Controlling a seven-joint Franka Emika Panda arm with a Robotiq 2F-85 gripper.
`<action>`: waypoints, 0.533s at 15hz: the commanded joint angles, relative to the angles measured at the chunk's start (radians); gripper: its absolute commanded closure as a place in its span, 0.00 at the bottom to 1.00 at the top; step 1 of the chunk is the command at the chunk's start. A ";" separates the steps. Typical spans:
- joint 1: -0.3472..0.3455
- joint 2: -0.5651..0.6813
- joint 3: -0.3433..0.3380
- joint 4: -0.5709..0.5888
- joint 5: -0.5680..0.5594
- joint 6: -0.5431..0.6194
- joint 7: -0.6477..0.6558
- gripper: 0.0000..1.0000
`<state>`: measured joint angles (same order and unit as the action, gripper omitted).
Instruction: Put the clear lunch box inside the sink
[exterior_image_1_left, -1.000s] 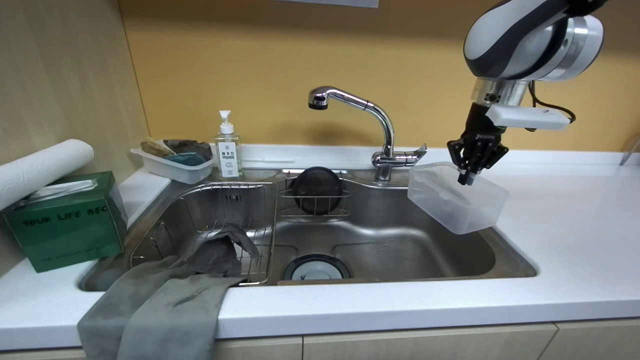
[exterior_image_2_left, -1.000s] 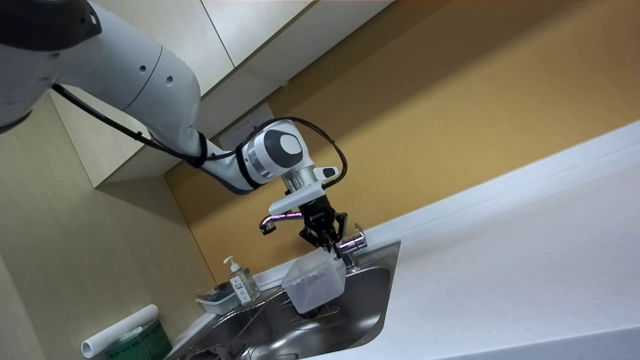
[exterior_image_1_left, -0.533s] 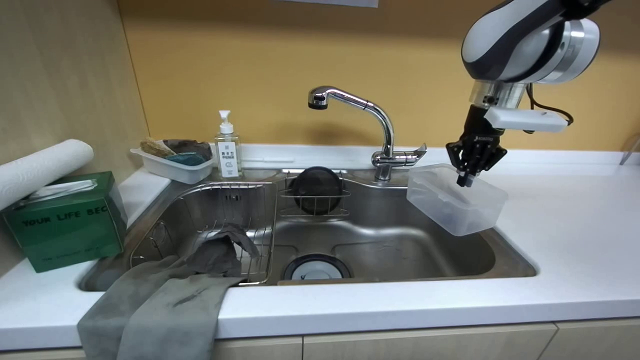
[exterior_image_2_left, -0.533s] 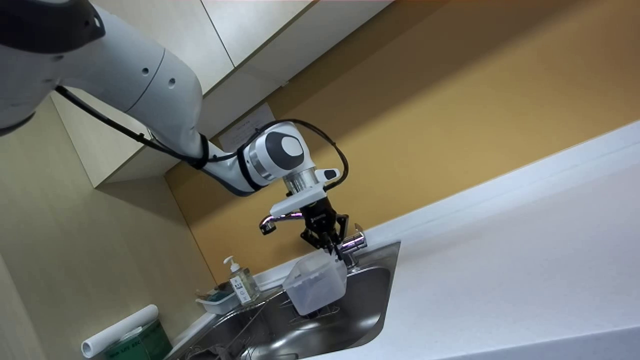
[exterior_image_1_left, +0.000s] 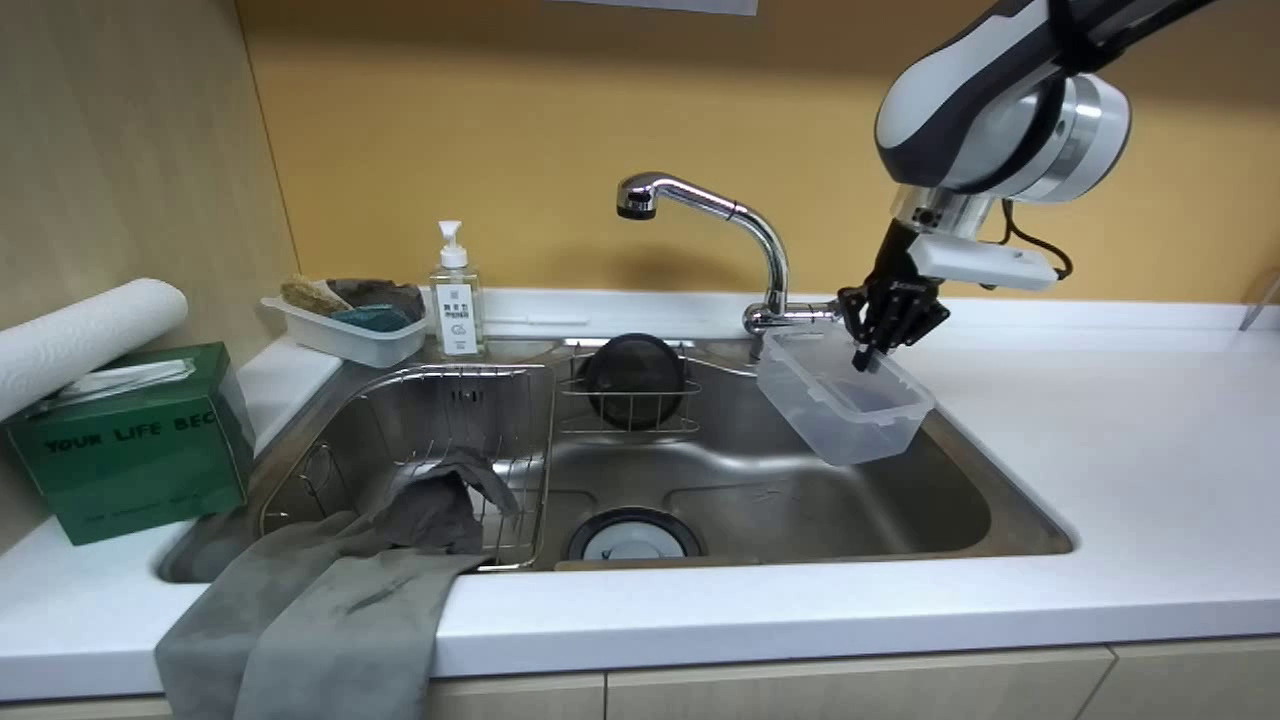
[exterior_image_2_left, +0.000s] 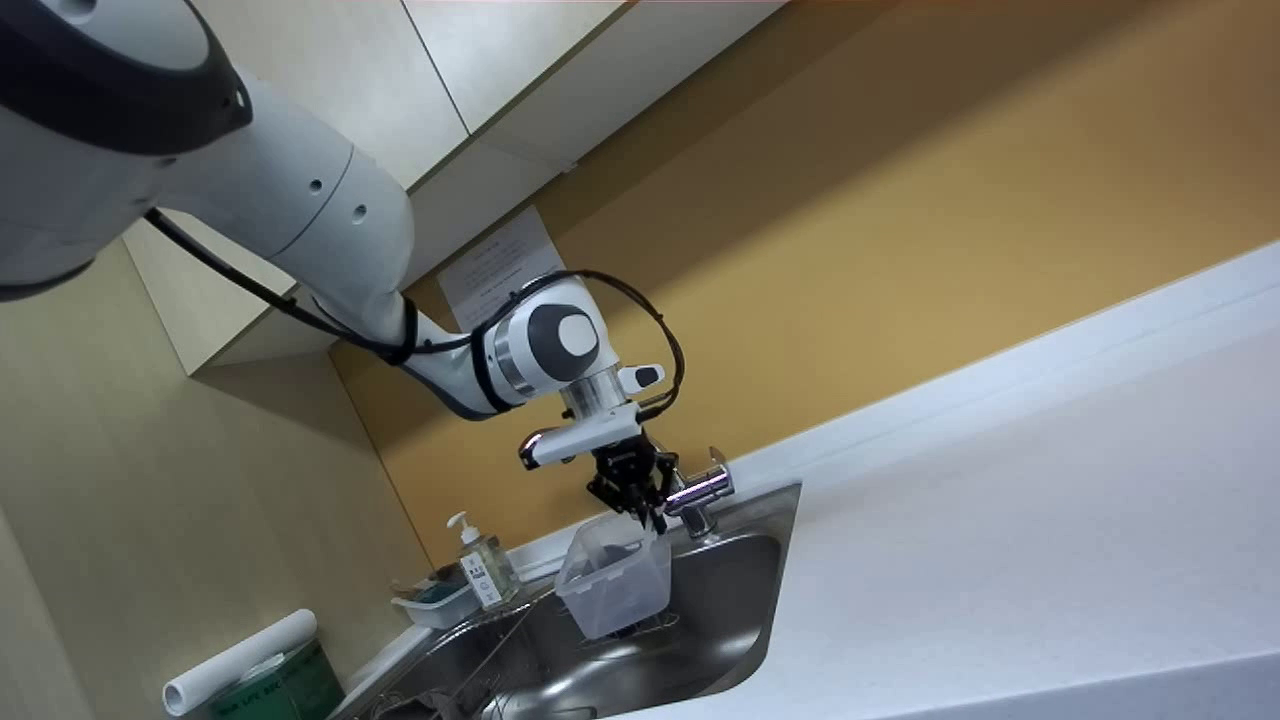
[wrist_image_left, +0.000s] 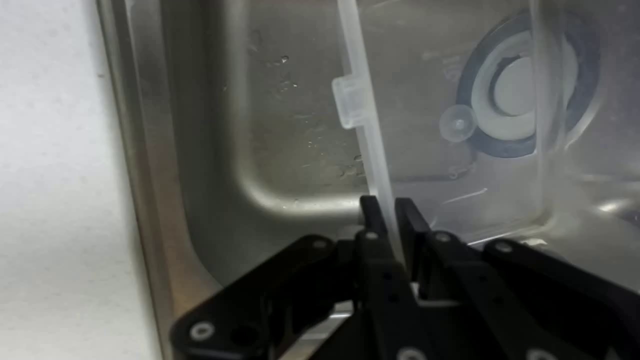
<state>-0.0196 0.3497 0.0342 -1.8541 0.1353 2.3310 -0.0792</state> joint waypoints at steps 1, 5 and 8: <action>0.021 0.062 0.015 0.065 0.002 0.016 0.026 0.97; 0.041 0.126 0.025 0.113 -0.003 0.023 0.036 0.97; 0.054 0.180 0.021 0.161 -0.005 0.030 0.067 0.97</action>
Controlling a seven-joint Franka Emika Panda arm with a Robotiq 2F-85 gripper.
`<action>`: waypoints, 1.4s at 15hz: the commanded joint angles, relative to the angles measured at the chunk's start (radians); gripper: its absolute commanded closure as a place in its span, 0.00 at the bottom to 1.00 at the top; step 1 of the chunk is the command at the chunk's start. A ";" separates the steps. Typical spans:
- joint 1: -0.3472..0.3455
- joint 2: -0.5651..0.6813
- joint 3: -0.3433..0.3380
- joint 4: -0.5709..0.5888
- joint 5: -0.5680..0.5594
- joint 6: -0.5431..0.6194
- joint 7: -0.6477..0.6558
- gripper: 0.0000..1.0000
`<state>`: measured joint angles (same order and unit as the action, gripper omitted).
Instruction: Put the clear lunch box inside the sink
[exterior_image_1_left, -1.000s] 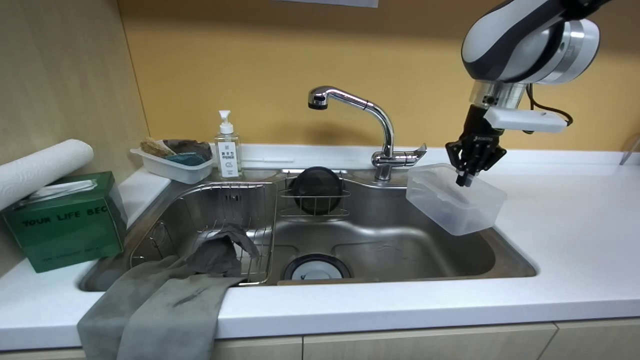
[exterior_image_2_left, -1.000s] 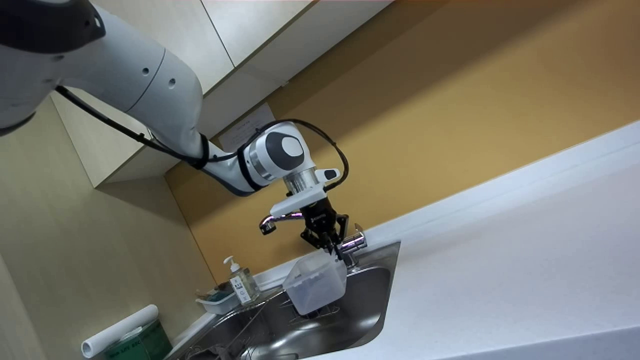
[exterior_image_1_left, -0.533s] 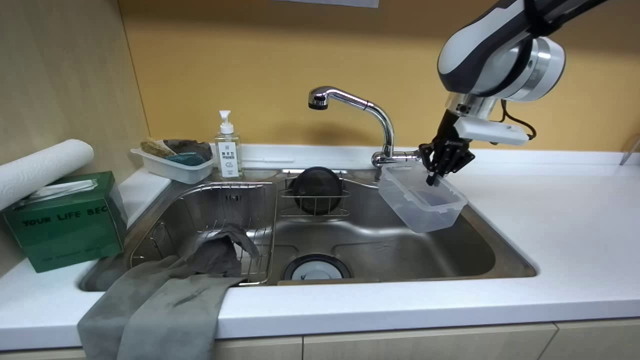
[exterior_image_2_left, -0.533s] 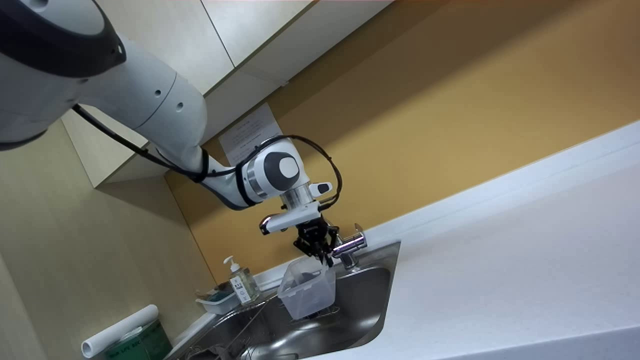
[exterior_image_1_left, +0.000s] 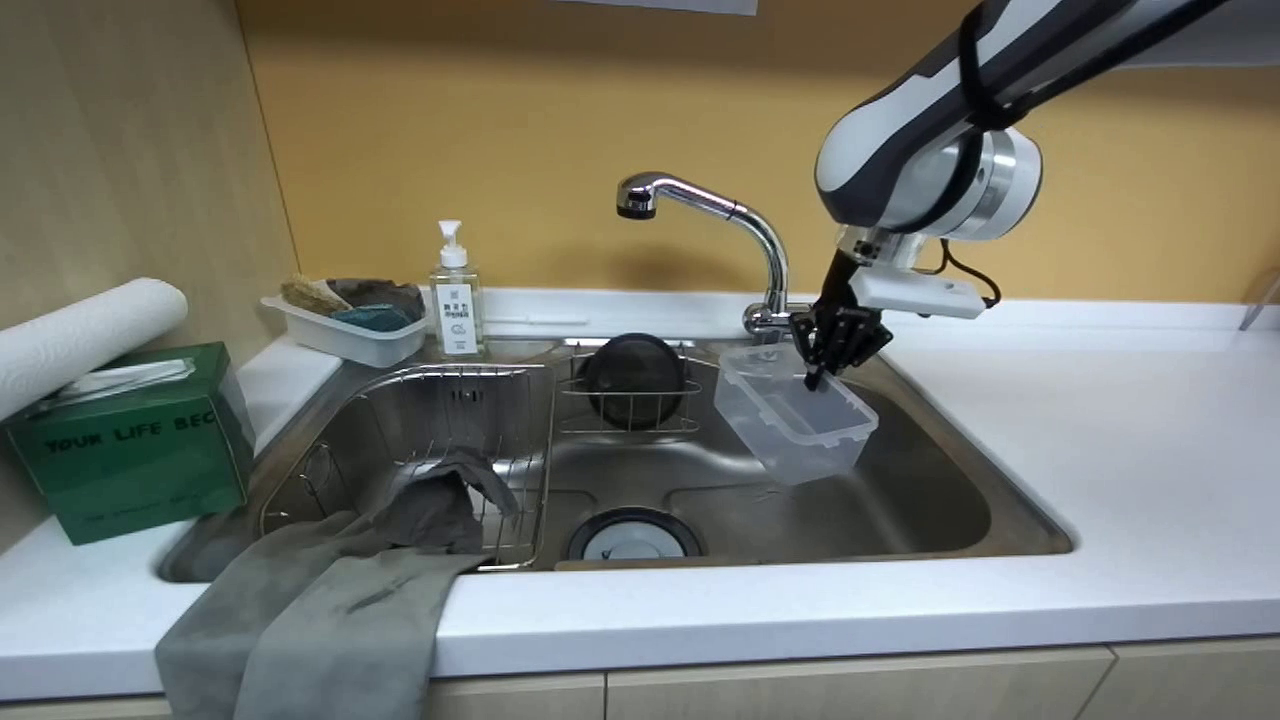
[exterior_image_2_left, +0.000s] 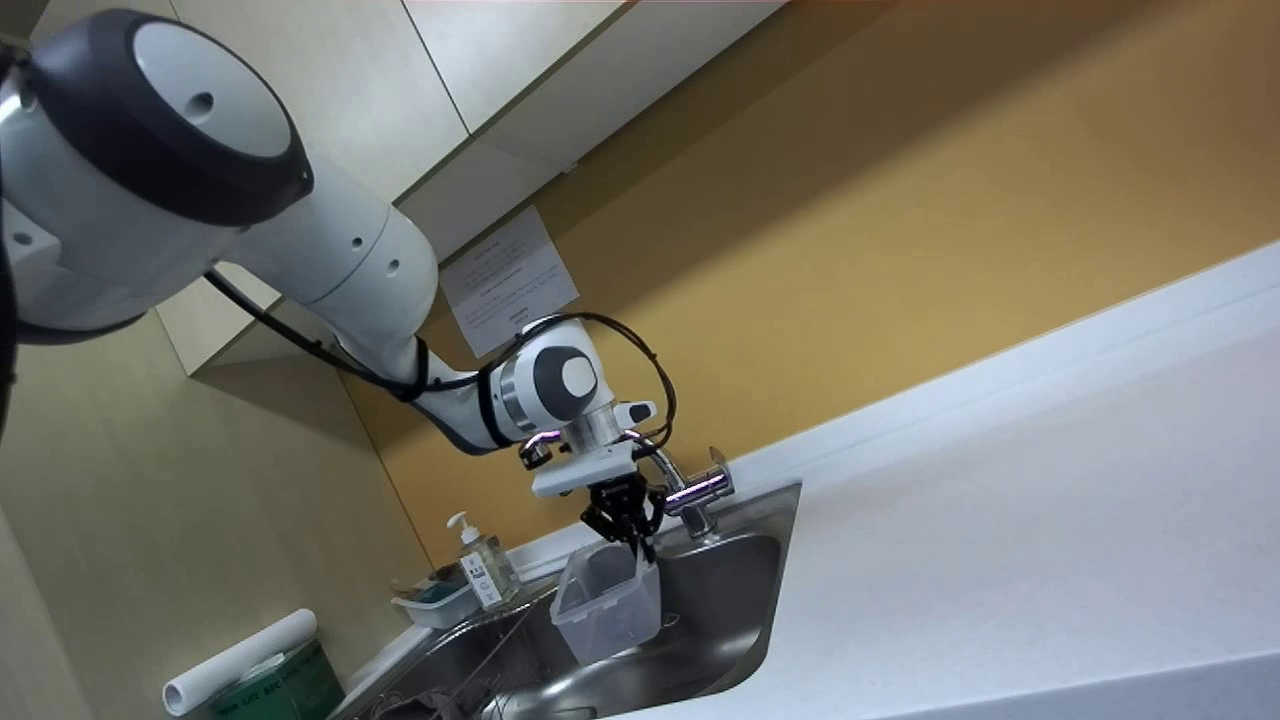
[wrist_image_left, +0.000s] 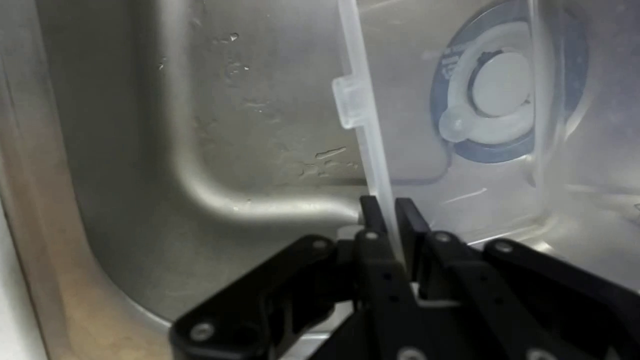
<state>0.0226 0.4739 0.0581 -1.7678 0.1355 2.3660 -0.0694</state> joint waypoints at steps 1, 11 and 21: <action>0.014 0.073 -0.005 0.089 -0.004 0.002 0.070 0.97; 0.038 0.257 -0.082 0.224 -0.050 0.068 0.223 0.97; 0.089 0.366 -0.154 0.281 -0.138 0.069 0.311 0.97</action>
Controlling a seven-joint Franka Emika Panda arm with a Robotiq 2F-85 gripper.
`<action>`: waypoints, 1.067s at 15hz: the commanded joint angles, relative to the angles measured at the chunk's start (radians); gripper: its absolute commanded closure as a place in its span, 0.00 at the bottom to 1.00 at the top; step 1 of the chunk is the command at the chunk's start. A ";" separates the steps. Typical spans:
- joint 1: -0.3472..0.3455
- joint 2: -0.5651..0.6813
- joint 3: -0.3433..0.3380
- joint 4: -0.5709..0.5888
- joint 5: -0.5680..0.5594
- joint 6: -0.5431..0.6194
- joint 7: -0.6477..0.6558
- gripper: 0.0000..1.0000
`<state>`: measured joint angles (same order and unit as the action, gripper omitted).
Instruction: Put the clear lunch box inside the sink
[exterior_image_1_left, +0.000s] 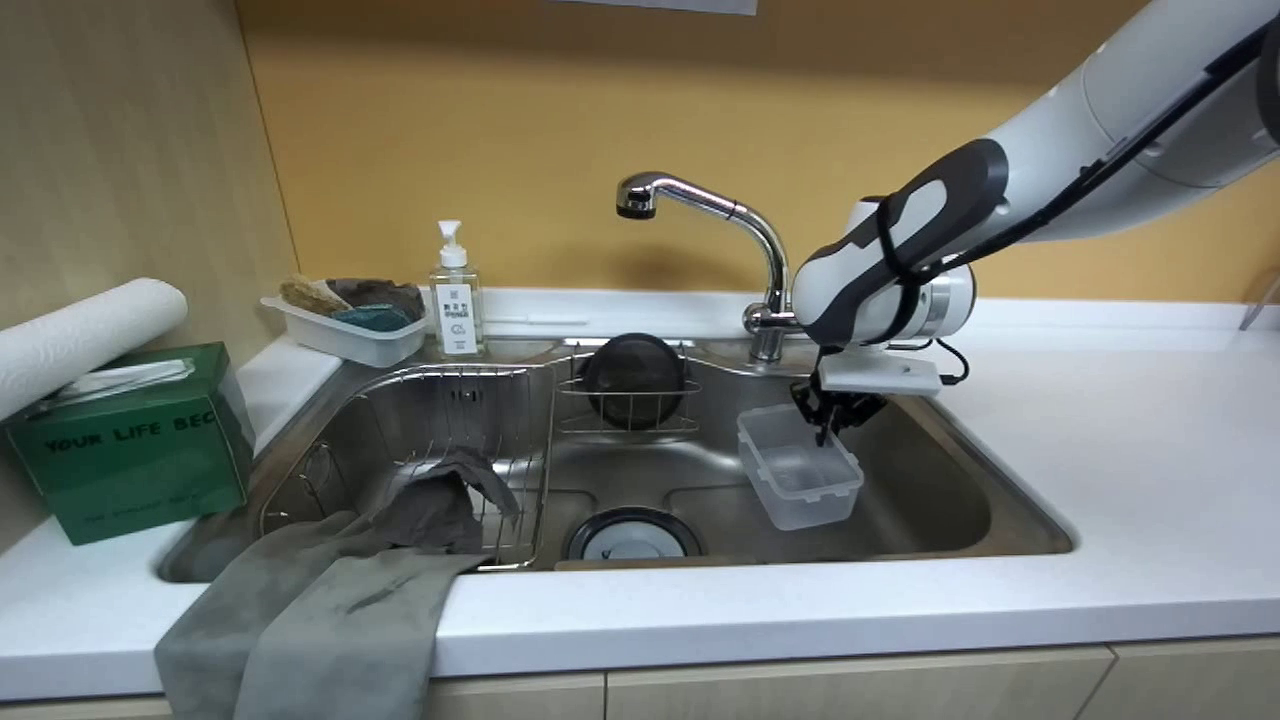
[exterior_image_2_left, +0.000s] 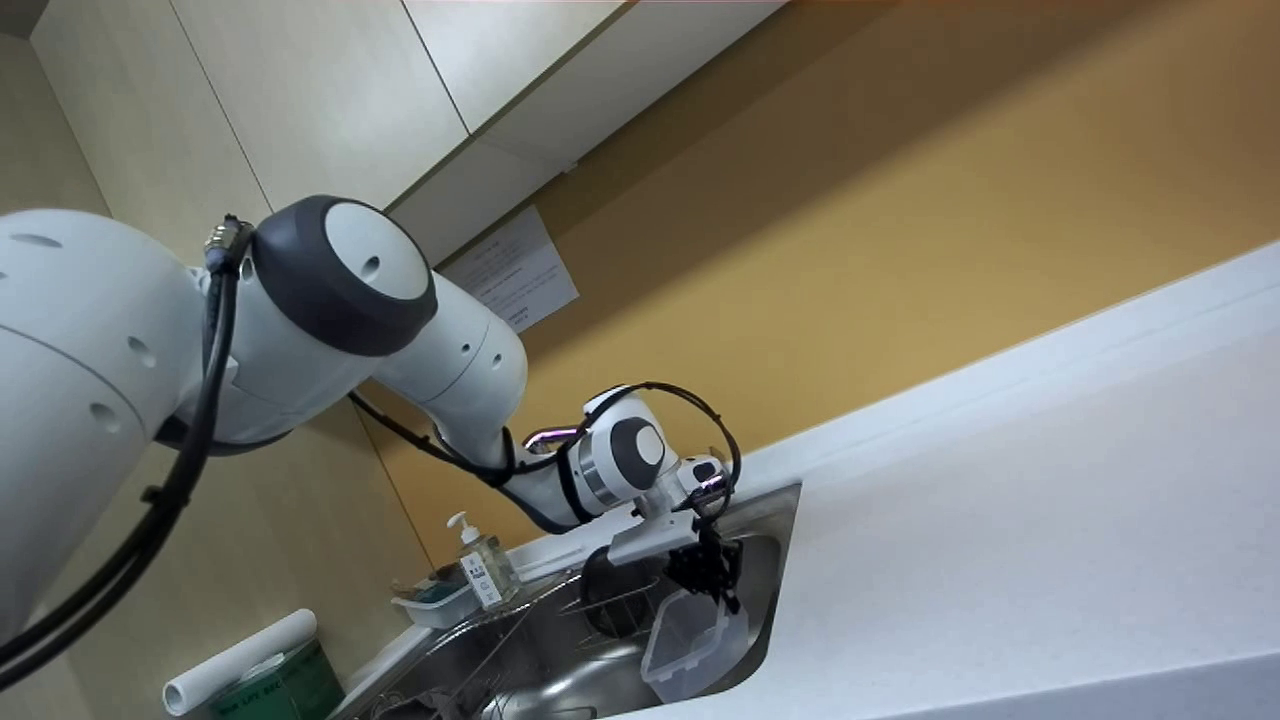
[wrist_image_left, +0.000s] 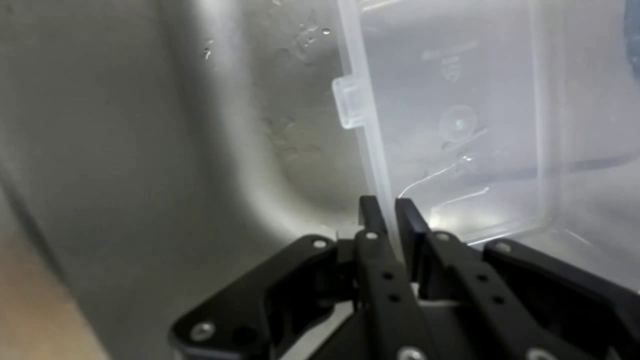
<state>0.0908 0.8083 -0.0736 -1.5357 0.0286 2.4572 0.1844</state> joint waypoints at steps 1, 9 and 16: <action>0.023 0.039 -0.024 0.053 -0.038 -0.024 0.061 0.97; 0.022 0.094 -0.023 0.086 -0.056 -0.037 0.041 0.97; 0.022 0.139 -0.016 0.132 -0.049 -0.059 0.043 0.97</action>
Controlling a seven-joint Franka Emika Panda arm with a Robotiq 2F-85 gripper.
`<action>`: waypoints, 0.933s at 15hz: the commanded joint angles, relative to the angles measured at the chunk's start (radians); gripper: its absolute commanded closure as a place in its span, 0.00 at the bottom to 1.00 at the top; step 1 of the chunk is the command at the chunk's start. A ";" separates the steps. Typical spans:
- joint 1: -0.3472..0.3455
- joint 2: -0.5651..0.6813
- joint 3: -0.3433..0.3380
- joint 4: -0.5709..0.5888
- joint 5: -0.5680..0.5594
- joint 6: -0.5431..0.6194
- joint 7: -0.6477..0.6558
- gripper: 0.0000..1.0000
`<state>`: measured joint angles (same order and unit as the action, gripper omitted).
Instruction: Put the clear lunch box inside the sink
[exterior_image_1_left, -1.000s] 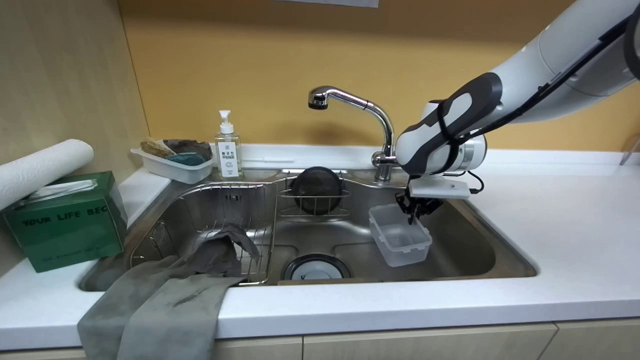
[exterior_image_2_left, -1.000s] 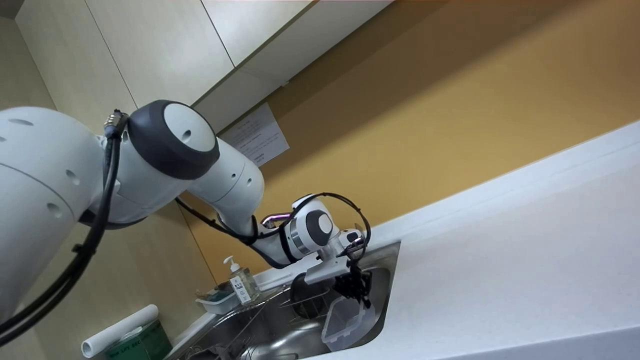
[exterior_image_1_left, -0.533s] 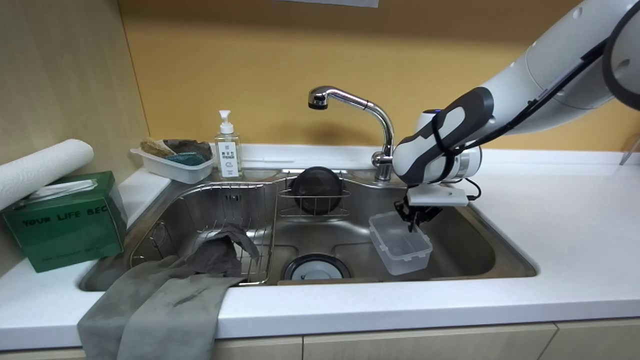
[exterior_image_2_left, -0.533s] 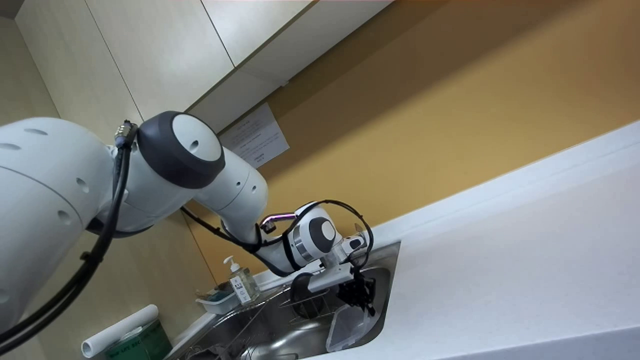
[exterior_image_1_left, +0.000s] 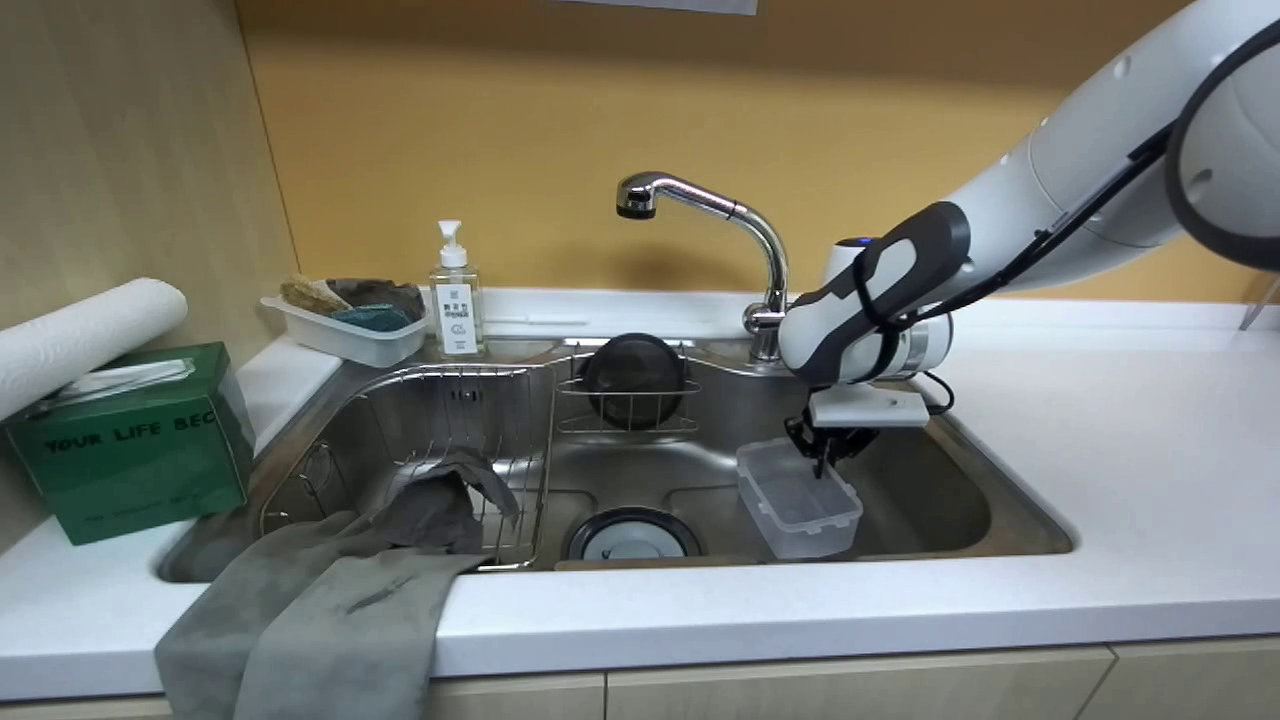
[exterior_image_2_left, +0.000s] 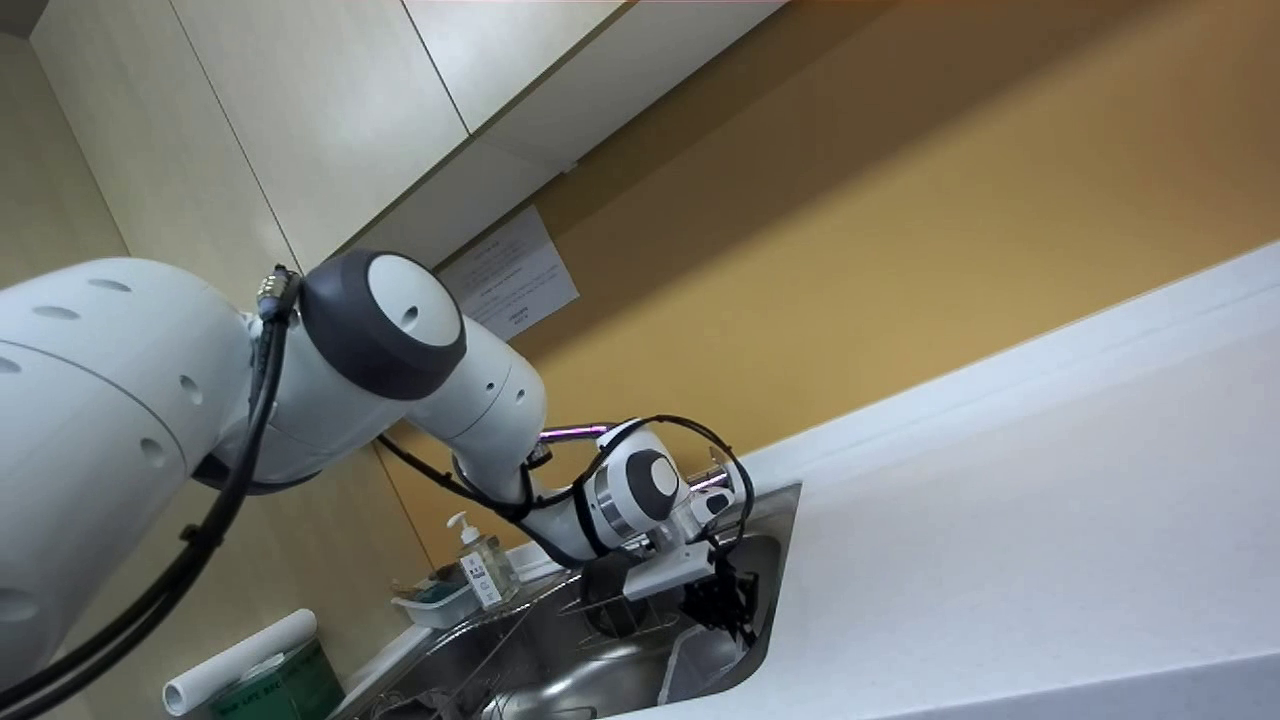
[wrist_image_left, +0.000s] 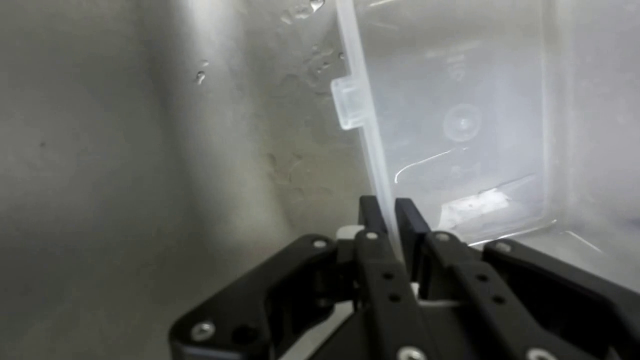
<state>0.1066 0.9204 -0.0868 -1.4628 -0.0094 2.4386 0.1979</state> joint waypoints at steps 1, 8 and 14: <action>0.007 0.031 -0.002 0.066 -0.010 -0.047 0.031 0.74; 0.015 0.015 -0.011 0.083 -0.010 -0.061 0.055 0.22; 0.036 -0.102 -0.024 0.026 -0.018 -0.086 0.103 0.00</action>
<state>0.1267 0.8964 -0.1030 -1.3974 -0.0159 2.3952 0.2507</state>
